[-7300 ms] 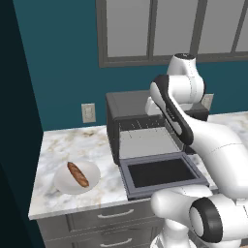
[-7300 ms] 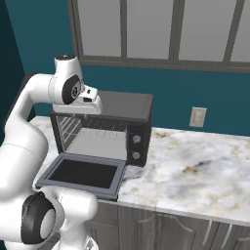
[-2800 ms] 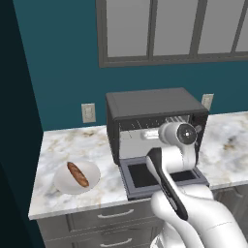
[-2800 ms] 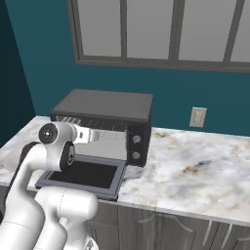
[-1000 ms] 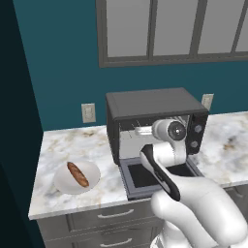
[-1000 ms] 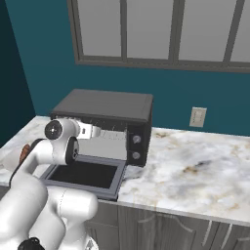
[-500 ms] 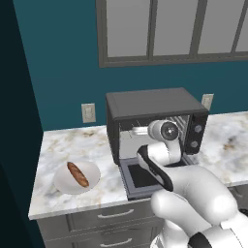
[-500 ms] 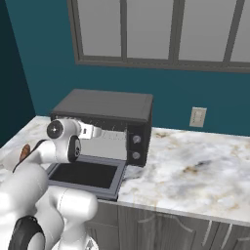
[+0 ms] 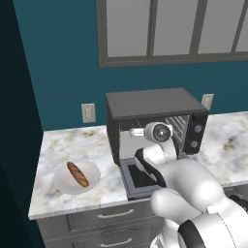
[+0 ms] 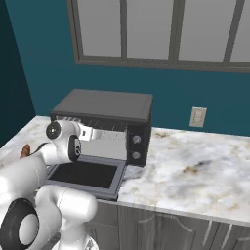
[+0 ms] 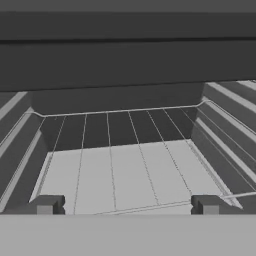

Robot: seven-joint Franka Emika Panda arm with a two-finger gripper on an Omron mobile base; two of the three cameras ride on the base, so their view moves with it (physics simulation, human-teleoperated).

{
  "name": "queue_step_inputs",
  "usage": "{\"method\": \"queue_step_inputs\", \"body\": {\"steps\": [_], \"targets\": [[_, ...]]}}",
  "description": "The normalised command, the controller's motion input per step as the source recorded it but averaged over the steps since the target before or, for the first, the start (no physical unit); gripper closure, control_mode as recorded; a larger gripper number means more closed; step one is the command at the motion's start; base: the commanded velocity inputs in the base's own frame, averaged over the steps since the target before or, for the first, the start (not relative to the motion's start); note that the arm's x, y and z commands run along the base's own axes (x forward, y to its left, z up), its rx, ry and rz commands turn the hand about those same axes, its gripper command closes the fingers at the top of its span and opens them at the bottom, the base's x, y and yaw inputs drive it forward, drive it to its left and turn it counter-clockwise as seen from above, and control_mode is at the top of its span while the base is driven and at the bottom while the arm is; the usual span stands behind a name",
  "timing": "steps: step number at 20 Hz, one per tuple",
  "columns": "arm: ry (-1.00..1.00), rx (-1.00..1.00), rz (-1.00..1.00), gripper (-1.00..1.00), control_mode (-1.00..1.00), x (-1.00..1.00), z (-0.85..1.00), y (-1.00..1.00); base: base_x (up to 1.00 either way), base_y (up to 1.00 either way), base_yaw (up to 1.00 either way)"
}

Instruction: Pull the toaster oven rack outwards. Pick up the baguette from the plate and place it on the toaster oven rack. Close the toaster oven door fully and set the temperature to the lowest setting.

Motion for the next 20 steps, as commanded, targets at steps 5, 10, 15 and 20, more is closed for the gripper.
{"method": "queue_step_inputs", "body": {"steps": [5, 10, 15, 20], "targets": [[0.0, 0.0, 0.0, -1.0, -1.0, 0.03, -0.21, -0.01, 0.0, 0.0, 0.0], [0.0, -0.04, 0.0, -1.0, -1.0, 0.13, -0.21, 0.0, 0.0, 0.0, 0.0], [-0.04, -0.03, 0.0, -1.0, -1.0, 0.11, -0.2, -0.11, 0.0, 0.0, 0.0], [-0.06, 0.0, 0.0, -1.0, -1.0, 0.16, -0.11, -0.18, 0.0, 0.0, 0.0]]}}
